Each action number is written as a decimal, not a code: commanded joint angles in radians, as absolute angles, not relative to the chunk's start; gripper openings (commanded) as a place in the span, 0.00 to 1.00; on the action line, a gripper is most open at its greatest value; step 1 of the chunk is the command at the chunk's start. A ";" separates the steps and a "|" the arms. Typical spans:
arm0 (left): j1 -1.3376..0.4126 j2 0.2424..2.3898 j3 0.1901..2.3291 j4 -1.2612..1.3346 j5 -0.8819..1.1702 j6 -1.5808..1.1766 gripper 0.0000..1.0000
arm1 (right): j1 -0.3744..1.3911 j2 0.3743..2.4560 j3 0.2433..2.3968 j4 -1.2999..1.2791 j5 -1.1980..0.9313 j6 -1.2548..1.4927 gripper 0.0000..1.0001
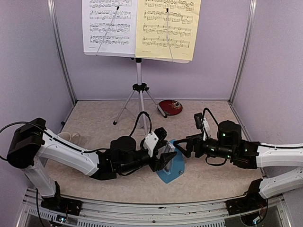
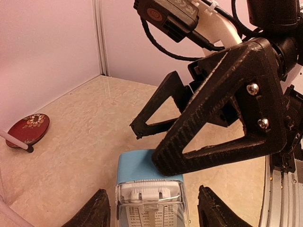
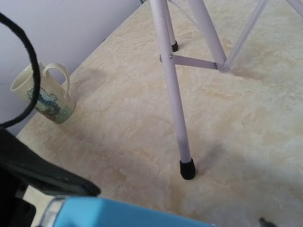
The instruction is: Set up the instrument practice props
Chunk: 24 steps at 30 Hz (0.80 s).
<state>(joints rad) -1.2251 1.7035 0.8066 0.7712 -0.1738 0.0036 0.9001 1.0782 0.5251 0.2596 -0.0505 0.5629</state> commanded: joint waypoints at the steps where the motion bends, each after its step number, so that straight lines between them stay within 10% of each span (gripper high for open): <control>1: -1.232 1.659 0.781 0.800 -0.198 0.005 0.62 | 0.894 1.108 0.502 0.189 -0.014 0.551 0.95; 24: -1.223 1.672 0.798 0.802 -0.183 -0.001 0.51 | 0.894 1.111 0.489 0.186 -0.011 0.555 0.95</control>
<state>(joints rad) -1.2255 1.6756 0.7738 0.7780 -0.1852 0.0006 0.9001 1.0893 0.5247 0.2779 -0.0448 0.5674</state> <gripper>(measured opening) 0.521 0.950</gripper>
